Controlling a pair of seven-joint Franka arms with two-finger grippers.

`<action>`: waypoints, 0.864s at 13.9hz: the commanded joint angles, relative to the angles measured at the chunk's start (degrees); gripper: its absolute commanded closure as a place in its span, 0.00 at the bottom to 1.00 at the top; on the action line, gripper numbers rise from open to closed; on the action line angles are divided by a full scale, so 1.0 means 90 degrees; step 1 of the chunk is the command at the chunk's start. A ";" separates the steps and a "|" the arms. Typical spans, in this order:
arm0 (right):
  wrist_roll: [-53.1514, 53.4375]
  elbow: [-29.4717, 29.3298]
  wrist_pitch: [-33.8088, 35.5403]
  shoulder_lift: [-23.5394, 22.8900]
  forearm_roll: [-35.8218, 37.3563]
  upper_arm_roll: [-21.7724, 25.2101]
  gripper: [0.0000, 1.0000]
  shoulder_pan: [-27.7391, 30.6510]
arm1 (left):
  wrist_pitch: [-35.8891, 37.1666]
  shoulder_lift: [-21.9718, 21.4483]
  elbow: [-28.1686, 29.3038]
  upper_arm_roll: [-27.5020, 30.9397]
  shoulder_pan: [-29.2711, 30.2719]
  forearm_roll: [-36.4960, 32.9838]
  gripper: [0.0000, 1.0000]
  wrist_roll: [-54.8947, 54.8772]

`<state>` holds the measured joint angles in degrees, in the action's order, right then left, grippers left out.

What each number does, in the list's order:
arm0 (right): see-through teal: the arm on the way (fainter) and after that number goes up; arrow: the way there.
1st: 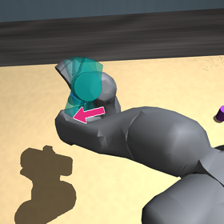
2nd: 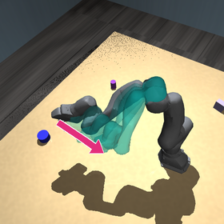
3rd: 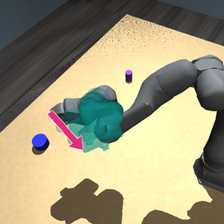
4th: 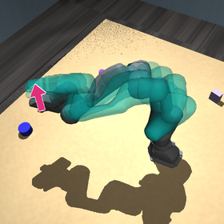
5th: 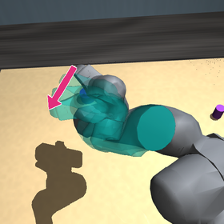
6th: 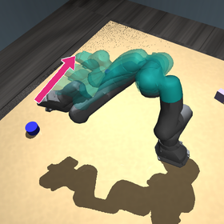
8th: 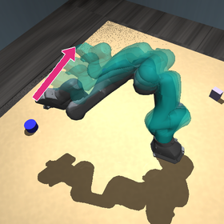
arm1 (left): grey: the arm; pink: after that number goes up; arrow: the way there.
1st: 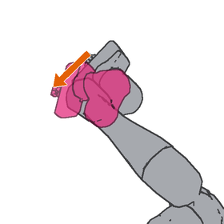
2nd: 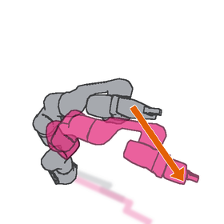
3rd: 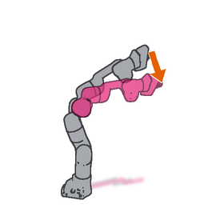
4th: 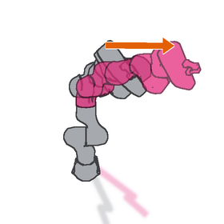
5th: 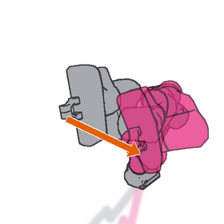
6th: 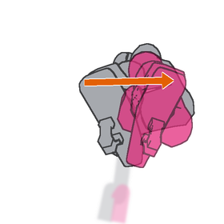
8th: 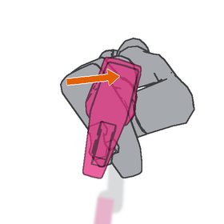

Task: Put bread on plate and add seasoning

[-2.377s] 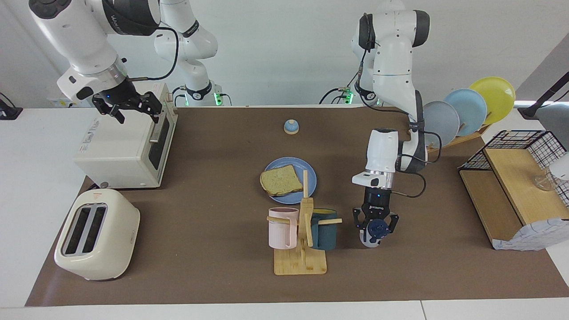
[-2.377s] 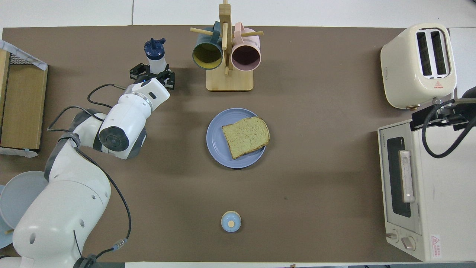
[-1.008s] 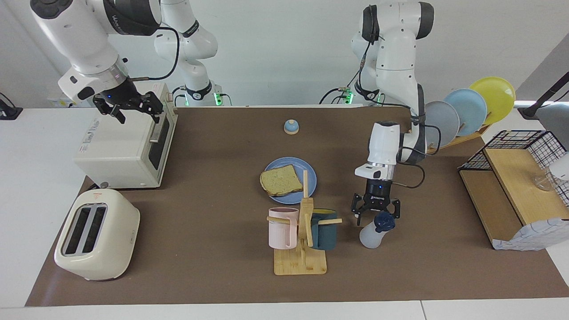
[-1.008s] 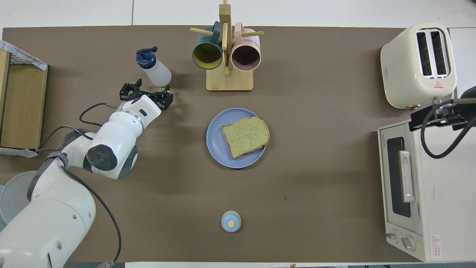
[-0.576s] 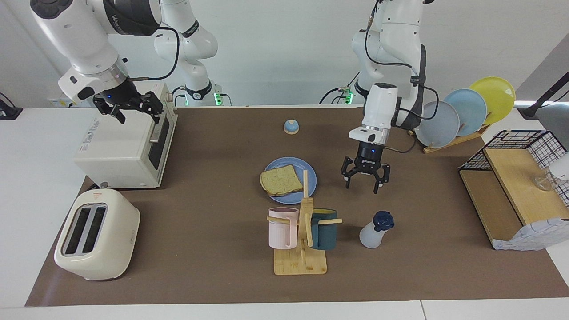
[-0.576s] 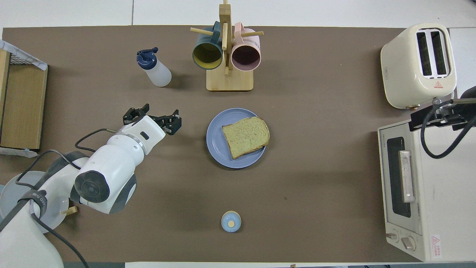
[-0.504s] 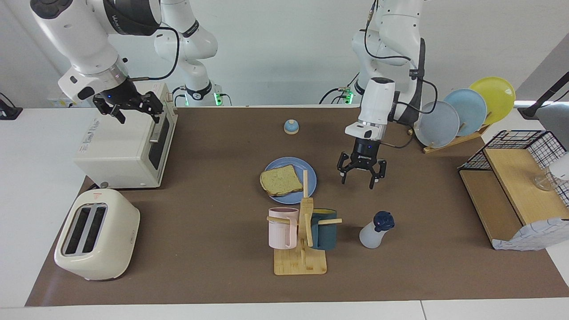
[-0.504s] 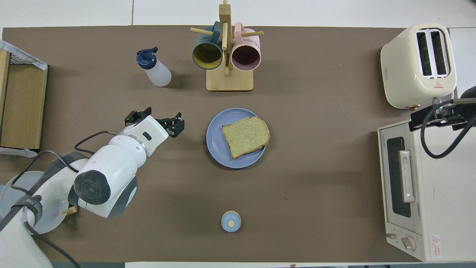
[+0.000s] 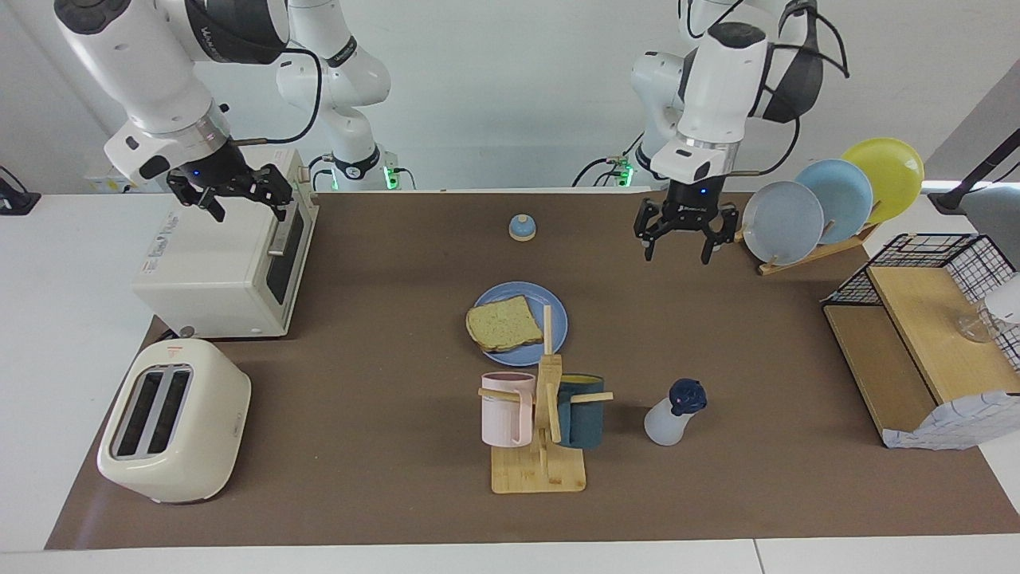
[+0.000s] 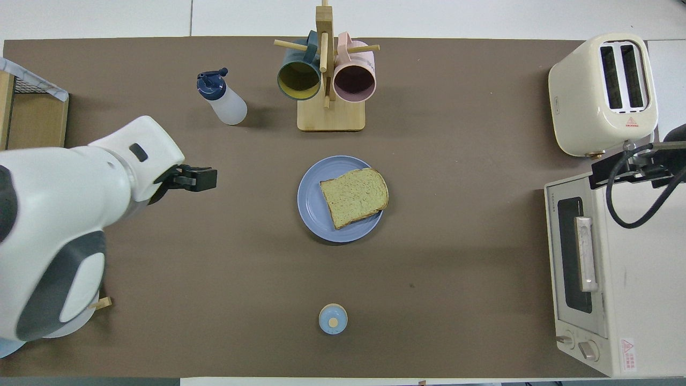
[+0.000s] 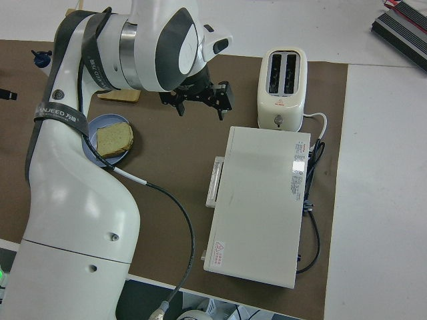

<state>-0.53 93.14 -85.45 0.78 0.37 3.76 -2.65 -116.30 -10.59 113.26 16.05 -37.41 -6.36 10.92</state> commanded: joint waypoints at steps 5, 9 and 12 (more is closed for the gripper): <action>-0.0166 -0.0017 0.0129 0.0050 -0.0139 -0.0017 0.00 0.0040 | 0.2287 0.0659 -0.1804 0.0072 0.1888 0.0346 0.00 -0.3036; -0.0166 -0.0017 0.0100 0.0050 -0.0139 -0.0017 0.00 0.0040 | 0.2307 0.0659 -0.1784 0.0082 0.2028 0.0355 0.00 -0.2748; -0.0166 -0.0026 0.0109 0.0050 -0.0130 -0.0036 0.00 0.0031 | 0.2483 0.0649 -0.1862 -0.0305 0.2580 0.0384 0.00 -0.2639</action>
<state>-0.53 93.09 -85.29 0.79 0.37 3.72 -2.67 -96.20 -5.39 98.46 16.33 -18.54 -4.12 -13.38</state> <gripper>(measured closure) 0.000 0.000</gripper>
